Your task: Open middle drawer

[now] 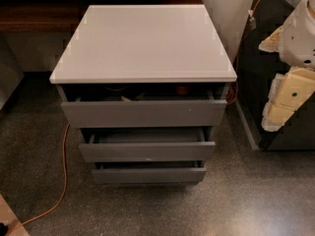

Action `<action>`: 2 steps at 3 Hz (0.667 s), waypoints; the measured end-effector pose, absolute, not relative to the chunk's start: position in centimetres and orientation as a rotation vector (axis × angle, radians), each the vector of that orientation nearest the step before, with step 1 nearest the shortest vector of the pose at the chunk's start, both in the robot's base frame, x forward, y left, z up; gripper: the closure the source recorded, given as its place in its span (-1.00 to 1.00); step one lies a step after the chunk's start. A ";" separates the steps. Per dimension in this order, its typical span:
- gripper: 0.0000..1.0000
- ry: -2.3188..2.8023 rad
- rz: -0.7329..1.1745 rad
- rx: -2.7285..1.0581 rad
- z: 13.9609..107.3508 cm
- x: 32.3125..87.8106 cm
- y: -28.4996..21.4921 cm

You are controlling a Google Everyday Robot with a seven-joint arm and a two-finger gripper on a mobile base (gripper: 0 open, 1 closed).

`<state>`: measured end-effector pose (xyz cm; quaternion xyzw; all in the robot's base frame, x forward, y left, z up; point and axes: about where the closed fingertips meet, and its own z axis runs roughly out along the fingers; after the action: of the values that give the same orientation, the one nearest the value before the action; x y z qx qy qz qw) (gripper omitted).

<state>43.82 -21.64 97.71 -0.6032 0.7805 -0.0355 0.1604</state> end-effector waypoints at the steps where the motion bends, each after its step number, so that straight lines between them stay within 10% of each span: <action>1: -1.00 2.229 -0.102 -1.723 97.7 43.8 -21.6; 2: -1.00 2.180 -0.108 -1.759 96.3 44.2 -20.8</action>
Offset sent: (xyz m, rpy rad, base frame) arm 0.0124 0.0161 -0.0382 0.0104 -0.0331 0.1042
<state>44.24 -20.85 96.26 -0.6185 0.7666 -0.0380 0.1682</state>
